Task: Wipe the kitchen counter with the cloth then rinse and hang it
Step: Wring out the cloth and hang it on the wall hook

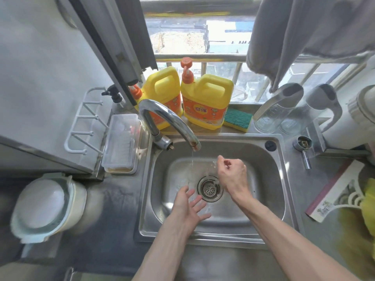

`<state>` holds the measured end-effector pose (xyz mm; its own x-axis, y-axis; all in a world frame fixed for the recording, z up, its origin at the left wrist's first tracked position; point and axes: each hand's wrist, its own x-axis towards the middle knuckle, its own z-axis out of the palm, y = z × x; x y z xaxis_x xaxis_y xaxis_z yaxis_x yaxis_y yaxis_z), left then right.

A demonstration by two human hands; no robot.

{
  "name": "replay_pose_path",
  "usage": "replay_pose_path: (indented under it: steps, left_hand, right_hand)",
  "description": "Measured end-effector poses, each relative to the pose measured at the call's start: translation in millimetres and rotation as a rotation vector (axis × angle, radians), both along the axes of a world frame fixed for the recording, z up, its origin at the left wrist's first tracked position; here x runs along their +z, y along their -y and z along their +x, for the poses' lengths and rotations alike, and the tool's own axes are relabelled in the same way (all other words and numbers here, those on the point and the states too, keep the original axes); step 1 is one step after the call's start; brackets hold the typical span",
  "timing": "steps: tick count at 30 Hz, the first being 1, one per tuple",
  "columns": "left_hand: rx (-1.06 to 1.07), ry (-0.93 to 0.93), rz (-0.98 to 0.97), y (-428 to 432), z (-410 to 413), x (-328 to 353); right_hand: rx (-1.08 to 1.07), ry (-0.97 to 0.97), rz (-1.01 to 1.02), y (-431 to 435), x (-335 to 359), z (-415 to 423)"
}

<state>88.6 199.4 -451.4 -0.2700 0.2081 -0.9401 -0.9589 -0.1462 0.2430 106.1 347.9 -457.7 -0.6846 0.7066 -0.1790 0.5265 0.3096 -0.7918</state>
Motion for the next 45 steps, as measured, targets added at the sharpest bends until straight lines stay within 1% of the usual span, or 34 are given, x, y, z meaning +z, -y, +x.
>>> replay_pose_path:
  steps: [3, 5, 9, 12, 13, 14, 15, 16, 17, 18, 20, 22, 23, 25, 26, 27, 29, 31, 33, 34, 36, 39, 42, 45]
  left_hand:
    - [-0.060, -0.016, 0.028, -8.3, 1.6, 4.6]
    - [-0.109, -0.020, 0.083, -16.1, 4.4, 5.5]
    - [-0.197, -0.024, 0.196, -36.5, 9.2, 16.6]
    - [-0.126, -0.014, 0.220, -50.5, 7.5, 21.6]
    - [-0.087, -0.013, 0.212, -52.6, 5.5, 18.3]
    - [-0.057, -0.005, 0.202, -53.1, 2.8, 14.7]
    - [-0.028, 0.011, 0.199, -52.1, 0.2, 12.3]
    - [-0.008, 0.028, 0.197, -49.7, -2.3, 9.1]
    - [-0.007, 0.045, 0.189, -46.9, -3.9, 8.2]
    - [-0.025, 0.048, 0.169, -43.9, -5.3, 6.3]
    - [-0.085, 0.042, 0.136, -38.6, -5.1, 6.8]
    - [-0.079, 0.078, 0.170, -33.3, -2.4, 10.6]
    - [-0.061, 0.094, 0.203, -32.0, -1.7, 13.7]
    - [0.019, 0.094, 0.259, -30.9, -0.3, 17.1]
    - [0.057, 0.080, 0.270, -31.1, 1.0, 18.9]
    - [0.092, 0.067, 0.291, -31.2, 1.8, 21.7]
    - [0.114, 0.048, 0.375, -26.5, 0.4, 25.6]
    - [0.034, 0.077, 0.488, -23.0, -1.1, 36.8]
    - [-0.041, 0.075, 0.446, -19.0, -1.8, 43.7]
    - [-0.033, 0.078, 0.378, -15.3, -2.1, 43.7]
    - [0.025, 0.087, 0.242, -4.0, -3.2, 38.1]
    - [0.042, 0.095, 0.163, 12.4, -4.5, 27.9]
    - [0.013, 0.085, 0.143, 20.8, -2.9, 19.8]
    - [0.005, 0.060, 0.137, 18.5, -2.8, 18.2]
  right_hand:
    - [-0.060, 0.042, -0.031, -0.5, -6.9, 6.7]
    - [-0.105, 0.042, -0.100, 1.0, -10.3, 11.6]
    - [-0.075, 0.052, -0.259, 9.4, -7.0, 20.2]
    - [-0.019, -0.039, -0.487, 25.5, 3.4, 27.2]
    - [0.024, -0.045, -0.505, 32.7, 6.7, 30.4]
    - [0.113, -0.021, -0.439, 39.7, 8.6, 34.6]
    - [0.264, 0.039, -0.333, 46.2, 9.5, 41.2]
    - [0.434, 0.124, -0.203, 49.4, 5.6, 48.5]
    - [0.551, 0.201, -0.111, 49.0, 3.8, 53.1]
    - [0.619, 0.271, -0.044, 46.1, 1.0, 55.5]
    - [0.650, 0.323, 0.122, 38.3, -4.9, 58.7]
    - [0.600, 0.262, 0.256, 34.8, -3.9, 57.3]
    - [0.558, 0.208, 0.183, 35.2, -0.5, 56.1]
    - [0.432, 0.096, -0.086, 41.5, 7.1, 54.8]
    - [0.351, 0.023, -0.165, 44.8, 11.7, 54.4]
    - [0.280, -0.052, -0.184, 46.5, 15.1, 52.9]
    - [0.197, -0.123, -0.212, 45.5, 16.9, 48.8]
    - [0.070, -0.141, -0.237, 37.3, 14.5, 40.0]
    - [-0.057, -0.116, -0.209, 23.8, 8.0, 30.9]
    - [-0.066, -0.099, -0.184, 16.7, 5.4, 26.6]
    - [0.020, -0.043, -0.133, 5.3, 2.0, 19.3]
    - [0.156, 0.078, -0.108, -7.9, 14.0, 8.6]
    - [0.139, 0.201, -0.114, -12.2, 28.5, 0.2]
    - [0.131, 0.237, -0.085, -9.0, 37.8, -3.1]
